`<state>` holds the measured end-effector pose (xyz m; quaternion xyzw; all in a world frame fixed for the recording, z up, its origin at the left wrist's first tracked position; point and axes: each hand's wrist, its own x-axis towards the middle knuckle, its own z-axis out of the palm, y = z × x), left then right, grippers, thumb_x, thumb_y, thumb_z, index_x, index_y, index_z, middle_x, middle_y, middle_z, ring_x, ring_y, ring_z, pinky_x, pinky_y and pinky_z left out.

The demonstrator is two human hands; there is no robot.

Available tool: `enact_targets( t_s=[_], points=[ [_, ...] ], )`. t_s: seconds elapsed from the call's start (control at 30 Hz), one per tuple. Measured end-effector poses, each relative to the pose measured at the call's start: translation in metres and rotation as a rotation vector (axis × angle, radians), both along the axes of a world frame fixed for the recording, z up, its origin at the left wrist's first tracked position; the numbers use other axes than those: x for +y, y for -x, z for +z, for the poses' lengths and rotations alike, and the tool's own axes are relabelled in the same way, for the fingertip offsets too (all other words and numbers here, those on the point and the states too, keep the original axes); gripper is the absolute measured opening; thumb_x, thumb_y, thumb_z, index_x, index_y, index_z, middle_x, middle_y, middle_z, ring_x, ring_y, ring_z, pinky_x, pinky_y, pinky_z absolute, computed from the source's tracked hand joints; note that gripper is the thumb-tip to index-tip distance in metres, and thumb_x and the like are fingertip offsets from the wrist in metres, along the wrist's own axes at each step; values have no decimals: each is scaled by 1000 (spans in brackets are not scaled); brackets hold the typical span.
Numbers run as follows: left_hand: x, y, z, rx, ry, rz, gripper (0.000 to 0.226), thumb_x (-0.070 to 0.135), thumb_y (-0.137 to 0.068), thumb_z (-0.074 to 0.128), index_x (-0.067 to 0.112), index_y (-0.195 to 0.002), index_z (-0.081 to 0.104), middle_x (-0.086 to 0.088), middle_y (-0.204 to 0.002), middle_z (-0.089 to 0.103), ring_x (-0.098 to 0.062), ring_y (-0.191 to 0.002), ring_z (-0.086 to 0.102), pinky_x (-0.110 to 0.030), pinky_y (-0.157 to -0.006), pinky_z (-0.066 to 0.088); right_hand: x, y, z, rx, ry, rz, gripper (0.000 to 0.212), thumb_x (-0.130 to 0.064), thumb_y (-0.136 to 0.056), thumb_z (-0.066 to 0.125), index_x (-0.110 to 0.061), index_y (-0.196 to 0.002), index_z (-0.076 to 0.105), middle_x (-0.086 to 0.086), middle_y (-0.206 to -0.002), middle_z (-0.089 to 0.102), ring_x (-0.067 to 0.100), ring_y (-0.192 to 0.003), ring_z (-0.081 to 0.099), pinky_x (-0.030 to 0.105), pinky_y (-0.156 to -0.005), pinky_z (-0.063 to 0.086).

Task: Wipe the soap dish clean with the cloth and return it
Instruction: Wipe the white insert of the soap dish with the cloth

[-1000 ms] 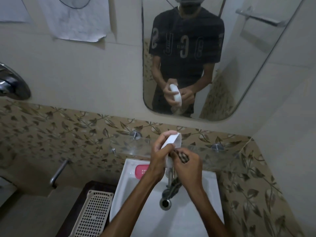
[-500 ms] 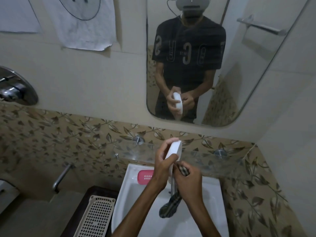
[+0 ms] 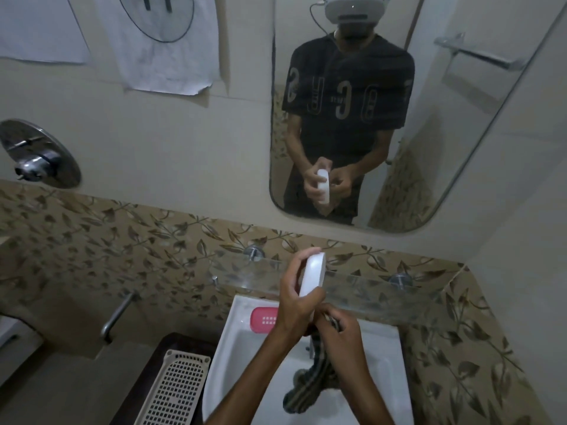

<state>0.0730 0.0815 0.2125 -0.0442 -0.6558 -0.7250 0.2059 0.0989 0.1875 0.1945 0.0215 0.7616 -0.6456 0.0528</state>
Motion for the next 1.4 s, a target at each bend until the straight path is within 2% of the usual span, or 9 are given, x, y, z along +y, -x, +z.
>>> enact_targets(
  t_s=[0.23,0.4,0.5,0.6,0.7,0.8,0.93,1.13,1.4],
  points=[
    [3,-6,2,-115,109,-135,73,33,-69,59,32,-141,49,3,-142,53,-11,-122,54,-29,-96,55,5,-4,-3,-38,181,-48,33,-7,-96,68,-34,-83,83,-2,-84,81,14,-77,78,21,-66,60],
    [-7,2,15,-627,-368,-332,68,60,-56,74,17,-108,79,-17,-112,77,-28,-97,71,-39,-82,59,14,2,-8,266,-239,4,35,-10,-91,74,-41,-76,70,-15,-76,73,8,-75,71,24,-75,61],
    [-6,11,18,-719,-374,-293,91,72,-57,82,9,-121,71,-20,-102,78,-32,-90,71,-46,-85,59,20,8,-6,486,-458,-9,28,-11,-87,79,-37,-92,70,-27,-77,65,-3,-75,68,9,-69,53],
    [-10,14,21,-819,-477,-324,89,75,-50,89,11,-111,75,-18,-97,71,-31,-90,68,-43,-80,58,27,13,-3,670,-549,-17,28,-11,-84,83,-30,-103,75,-14,-85,76,3,-69,69,24,-61,59],
    [-19,14,24,-897,-471,-406,89,69,-51,90,17,-121,73,-21,-120,68,-42,-112,65,-65,-90,56,34,21,-3,725,-615,-38,27,-10,-82,85,-20,-106,79,-4,-95,80,12,-77,74,36,-65,64],
    [-25,13,29,-905,-402,-472,88,64,-59,87,18,-132,65,-25,-133,63,-46,-120,62,-72,-90,55,38,25,-3,739,-652,-5,25,-11,-82,85,-16,-106,79,1,-94,81,16,-77,75,39,-64,64],
    [-19,10,32,-874,-469,-433,91,50,-51,91,13,-129,64,-20,-118,65,-35,-106,63,-52,-82,60,38,28,0,704,-688,-6,22,-17,-83,86,-15,-104,79,4,-91,78,18,-74,72,39,-62,62],
    [-4,6,11,-690,-392,-319,42,58,-52,82,30,-83,84,-3,-81,78,-16,-71,73,-39,-75,53,25,17,-5,394,-504,-76,11,-22,-87,78,-30,-94,79,-12,-87,73,7,-79,66,36,-71,59],
    [3,-4,19,-585,-264,-359,49,49,-66,78,15,-100,73,-6,-84,70,-15,-72,67,-30,-61,53,26,17,1,377,-599,-100,16,-25,-85,79,-29,-100,77,-4,-89,65,13,-80,62,34,-70,57]
  ],
)
